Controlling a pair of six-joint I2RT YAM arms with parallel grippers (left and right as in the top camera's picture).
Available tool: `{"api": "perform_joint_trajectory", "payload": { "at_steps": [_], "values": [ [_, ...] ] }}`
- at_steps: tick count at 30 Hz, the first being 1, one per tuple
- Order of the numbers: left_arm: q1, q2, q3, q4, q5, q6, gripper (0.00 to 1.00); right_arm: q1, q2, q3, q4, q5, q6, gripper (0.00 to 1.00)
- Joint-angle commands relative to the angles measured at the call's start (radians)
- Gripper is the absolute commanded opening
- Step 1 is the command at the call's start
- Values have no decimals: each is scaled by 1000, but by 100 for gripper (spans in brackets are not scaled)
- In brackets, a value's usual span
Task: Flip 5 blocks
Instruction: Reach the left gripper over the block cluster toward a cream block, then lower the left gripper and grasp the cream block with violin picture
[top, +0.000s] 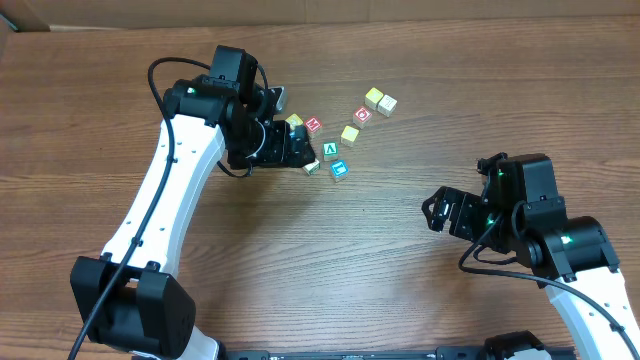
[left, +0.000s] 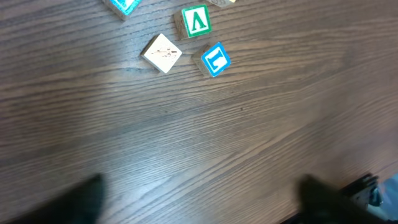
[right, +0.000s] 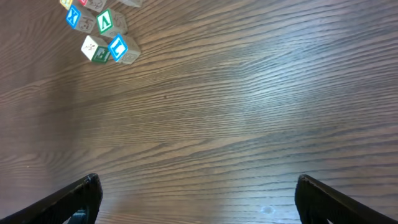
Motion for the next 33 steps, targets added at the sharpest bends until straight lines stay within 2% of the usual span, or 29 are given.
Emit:
{"api": "perform_joint_trajectory", "payload": {
  "at_steps": [1, 4, 5, 8, 9, 10, 12, 13, 14, 15, 17, 19, 27, 29, 33],
  "values": [
    [-14, 9, 16, -8, -50, 47, 61, 6, -4, 14, -1, -25, 8, 100],
    [-43, 17, -7, -8, -172, -29, 56, 6, -4, 14, -14, -56, 7, 100],
    [-52, 26, -9, -5, -197, -28, 59, 6, -4, 14, -17, -71, 7, 100],
    [-94, 55, -8, 24, -261, 26, 83, 6, -4, 15, -23, -132, 7, 100],
    [-111, 69, -8, 33, -287, 48, 81, 6, -4, 14, -25, -150, 7, 100],
    [-127, 86, -8, 40, -314, 69, 75, 6, -4, 14, -29, -164, 8, 100],
    [-163, 128, -8, 53, -360, 108, 52, 6, -4, 14, -41, -189, 8, 100],
    [-177, 148, -8, 59, -375, 123, 34, 6, -4, 14, -51, -196, 8, 100],
    [-194, 172, -8, 66, -396, 133, 20, 6, -4, 14, -61, -201, 7, 100],
    [-206, 195, -8, 76, -414, 139, 13, 6, -4, 14, -72, -204, 7, 100],
    [-224, 233, -8, 101, -418, 163, 16, 6, -4, 15, -98, -204, 8, 100],
    [-235, 264, -8, 127, -417, 193, 28, 6, -4, 14, -124, -212, 7, 100],
    [-226, 316, -8, 228, -417, 256, 55, 6, -4, 14, -190, -256, 4, 100],
    [-217, 316, -8, 261, -411, 257, 67, 6, -4, 15, -200, -257, 3, 100],
    [-201, 319, -9, 292, -382, 301, 77, 6, -4, 14, -215, -270, 3, 100]
  ]
}}
